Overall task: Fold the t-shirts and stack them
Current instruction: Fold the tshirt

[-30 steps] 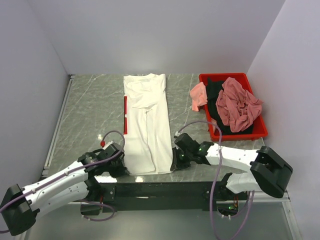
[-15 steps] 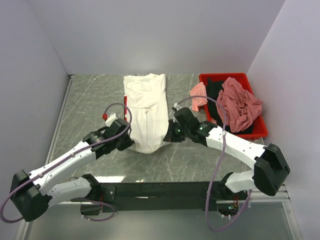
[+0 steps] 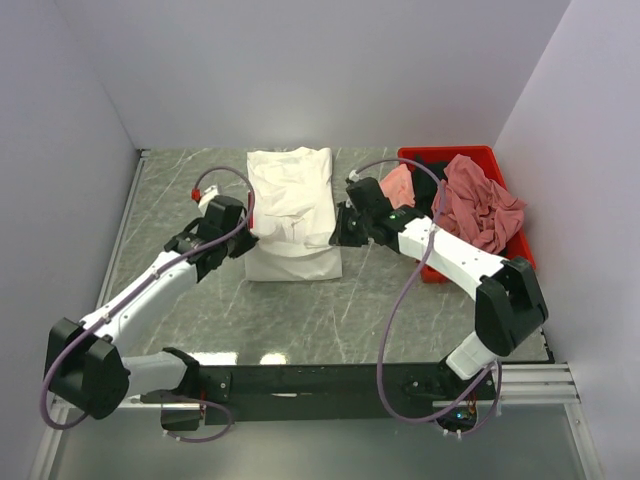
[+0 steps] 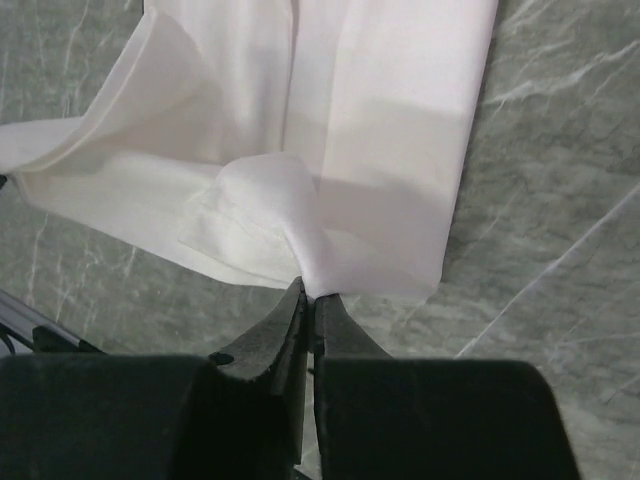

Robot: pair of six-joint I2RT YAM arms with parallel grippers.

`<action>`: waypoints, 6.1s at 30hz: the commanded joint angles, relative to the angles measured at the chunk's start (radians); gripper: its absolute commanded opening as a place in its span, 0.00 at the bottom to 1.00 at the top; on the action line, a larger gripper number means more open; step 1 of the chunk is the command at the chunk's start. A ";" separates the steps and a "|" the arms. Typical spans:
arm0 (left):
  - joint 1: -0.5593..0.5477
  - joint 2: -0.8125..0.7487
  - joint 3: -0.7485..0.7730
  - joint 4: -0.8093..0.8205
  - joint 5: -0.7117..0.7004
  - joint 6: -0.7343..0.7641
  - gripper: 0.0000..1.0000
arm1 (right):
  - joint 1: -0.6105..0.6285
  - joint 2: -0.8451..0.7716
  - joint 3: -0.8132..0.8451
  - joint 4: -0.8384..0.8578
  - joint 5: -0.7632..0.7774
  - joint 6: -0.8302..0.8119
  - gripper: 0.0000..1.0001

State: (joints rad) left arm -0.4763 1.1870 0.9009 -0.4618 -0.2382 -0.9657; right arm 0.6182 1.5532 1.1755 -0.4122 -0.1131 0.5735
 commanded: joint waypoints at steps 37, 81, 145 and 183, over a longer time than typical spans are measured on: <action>0.225 0.577 0.377 0.134 0.270 0.346 0.01 | -0.156 0.449 0.435 -0.030 -0.118 -0.084 0.03; 0.255 -0.222 -0.263 -0.031 0.016 0.030 0.99 | 0.071 0.646 0.683 0.158 -0.303 -0.201 0.77; 0.252 0.266 -0.300 0.359 0.363 0.133 0.01 | -0.135 -0.030 -0.235 0.176 -0.095 -0.081 0.81; 0.254 0.183 -0.339 0.350 0.304 0.133 0.01 | -0.060 0.268 -0.083 0.173 -0.164 -0.211 0.30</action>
State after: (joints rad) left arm -0.2214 1.3911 0.5652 -0.0944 0.0940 -0.8509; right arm 0.5503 1.7935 1.0439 -0.2626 -0.2649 0.3851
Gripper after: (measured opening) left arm 0.013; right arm 0.359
